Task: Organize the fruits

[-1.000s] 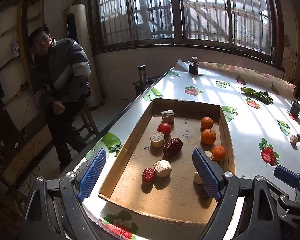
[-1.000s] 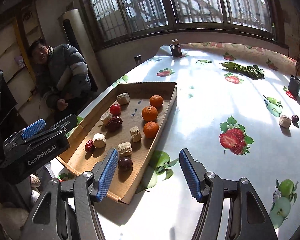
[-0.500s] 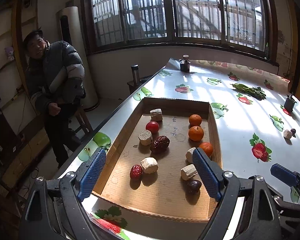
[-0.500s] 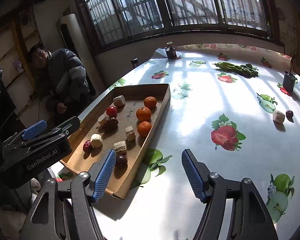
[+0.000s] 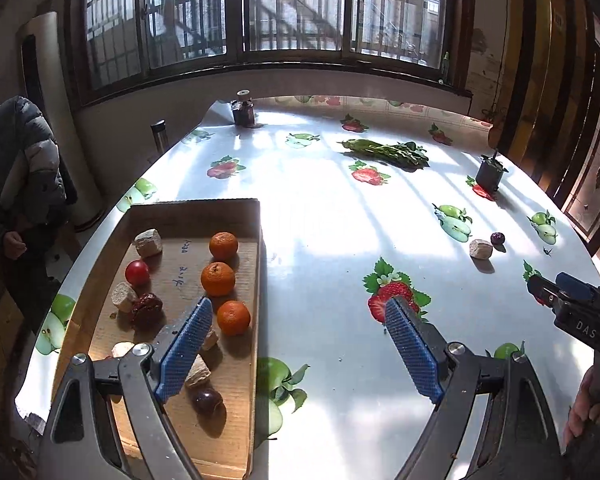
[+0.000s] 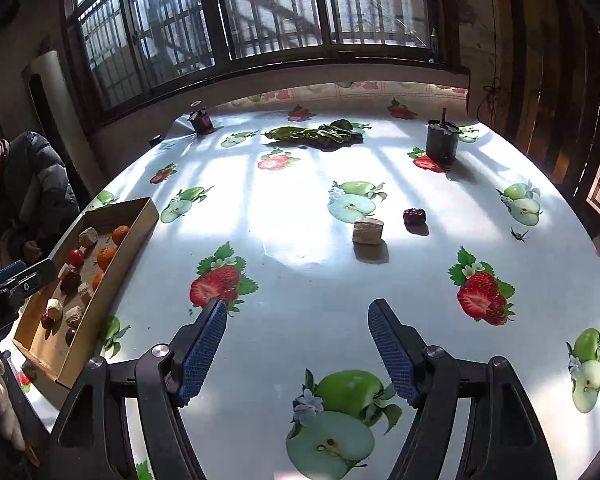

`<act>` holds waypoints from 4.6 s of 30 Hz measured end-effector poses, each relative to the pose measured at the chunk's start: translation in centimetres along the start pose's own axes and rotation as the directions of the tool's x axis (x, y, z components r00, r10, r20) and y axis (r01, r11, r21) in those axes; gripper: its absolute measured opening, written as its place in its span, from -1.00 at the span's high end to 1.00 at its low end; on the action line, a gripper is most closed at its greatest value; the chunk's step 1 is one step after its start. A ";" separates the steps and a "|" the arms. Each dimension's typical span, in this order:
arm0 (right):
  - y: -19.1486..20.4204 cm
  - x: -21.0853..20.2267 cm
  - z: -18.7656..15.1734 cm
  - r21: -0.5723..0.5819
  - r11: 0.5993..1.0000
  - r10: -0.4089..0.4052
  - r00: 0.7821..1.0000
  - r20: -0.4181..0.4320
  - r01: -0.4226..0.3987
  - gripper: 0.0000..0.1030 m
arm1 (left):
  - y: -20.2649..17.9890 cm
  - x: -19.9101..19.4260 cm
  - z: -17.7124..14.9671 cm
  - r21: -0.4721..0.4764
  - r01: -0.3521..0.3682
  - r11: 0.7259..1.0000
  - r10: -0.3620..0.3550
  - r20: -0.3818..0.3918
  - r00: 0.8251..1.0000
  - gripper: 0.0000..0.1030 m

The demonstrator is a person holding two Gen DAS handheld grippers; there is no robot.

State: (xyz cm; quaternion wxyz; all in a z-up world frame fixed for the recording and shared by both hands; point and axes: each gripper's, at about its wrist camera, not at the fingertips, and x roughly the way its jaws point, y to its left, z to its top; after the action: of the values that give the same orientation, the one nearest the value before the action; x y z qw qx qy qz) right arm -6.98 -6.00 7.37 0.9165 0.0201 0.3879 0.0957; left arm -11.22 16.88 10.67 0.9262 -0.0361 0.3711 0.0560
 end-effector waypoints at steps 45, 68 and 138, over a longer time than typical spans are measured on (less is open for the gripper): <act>-9.9 10.5 6.7 0.221 0.972 0.091 0.996 -0.009 -0.087 0.47 | -15.6 12.7 4.4 0.143 0.282 0.949 -0.260 -0.158 0.953 0.42; 22.3 1.6 -0.8 -0.230 0.817 0.502 0.848 -0.169 -0.529 0.45 | 19.1 0.1 -6.9 -0.261 -0.171 0.950 0.134 -0.155 0.979 0.41; 24.0 -5.7 -8.4 -0.321 0.849 0.447 0.895 0.011 -0.420 -0.50 | 11.6 -12.8 -7.7 -0.243 -0.447 0.861 0.504 0.296 0.811 -0.94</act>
State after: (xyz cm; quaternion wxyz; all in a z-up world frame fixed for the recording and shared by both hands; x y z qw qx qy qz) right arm -20.69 16.12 8.20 0.8785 -0.0332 0.3137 0.3588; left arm -27.19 26.58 13.71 0.9272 -0.0065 0.1916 0.3219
